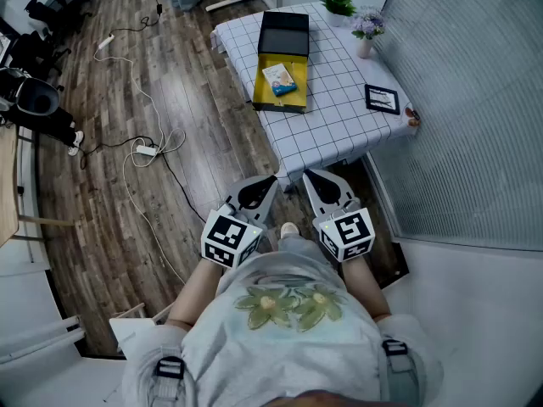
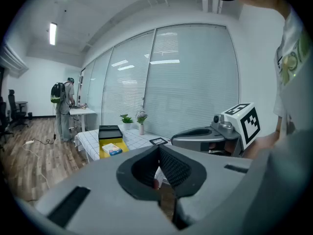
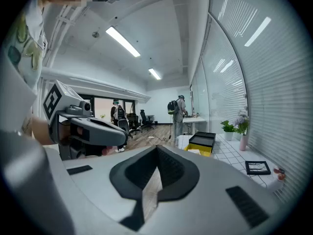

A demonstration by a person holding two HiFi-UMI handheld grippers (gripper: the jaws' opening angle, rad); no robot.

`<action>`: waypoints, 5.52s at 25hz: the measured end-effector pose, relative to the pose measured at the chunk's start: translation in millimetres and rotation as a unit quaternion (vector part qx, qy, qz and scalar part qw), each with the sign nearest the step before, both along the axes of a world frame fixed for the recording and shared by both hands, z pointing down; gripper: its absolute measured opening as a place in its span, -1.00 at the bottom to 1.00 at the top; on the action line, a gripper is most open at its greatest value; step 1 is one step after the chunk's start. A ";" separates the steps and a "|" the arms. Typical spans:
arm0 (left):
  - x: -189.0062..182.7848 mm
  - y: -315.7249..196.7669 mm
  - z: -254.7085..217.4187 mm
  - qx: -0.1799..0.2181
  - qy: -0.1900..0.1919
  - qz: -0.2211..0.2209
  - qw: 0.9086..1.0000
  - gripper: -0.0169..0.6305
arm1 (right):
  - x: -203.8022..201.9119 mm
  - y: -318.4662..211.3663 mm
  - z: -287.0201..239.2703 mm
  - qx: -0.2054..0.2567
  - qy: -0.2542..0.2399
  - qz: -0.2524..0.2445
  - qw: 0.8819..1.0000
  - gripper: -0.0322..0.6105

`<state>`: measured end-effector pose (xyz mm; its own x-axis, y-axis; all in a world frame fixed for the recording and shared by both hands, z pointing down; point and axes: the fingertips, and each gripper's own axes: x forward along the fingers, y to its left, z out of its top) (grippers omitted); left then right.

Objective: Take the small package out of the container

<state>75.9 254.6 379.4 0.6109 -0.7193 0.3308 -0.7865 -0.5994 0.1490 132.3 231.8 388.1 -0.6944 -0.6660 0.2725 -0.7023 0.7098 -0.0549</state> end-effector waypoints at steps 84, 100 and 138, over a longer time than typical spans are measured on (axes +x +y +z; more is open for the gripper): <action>-82.6 -306.4 76.3 -0.078 0.026 0.032 0.996 -0.93 | -68.6 -311.4 106.8 -0.135 0.123 0.042 0.982 -0.03; -105.9 -348.1 94.8 -0.103 0.031 0.044 0.993 -0.93 | -87.3 -358.6 164.1 -0.195 0.180 0.056 0.962 0.12; -111.0 -390.5 130.5 -0.139 0.039 0.036 0.989 -0.92 | -99.0 -413.7 268.2 -0.295 0.244 0.072 0.921 0.19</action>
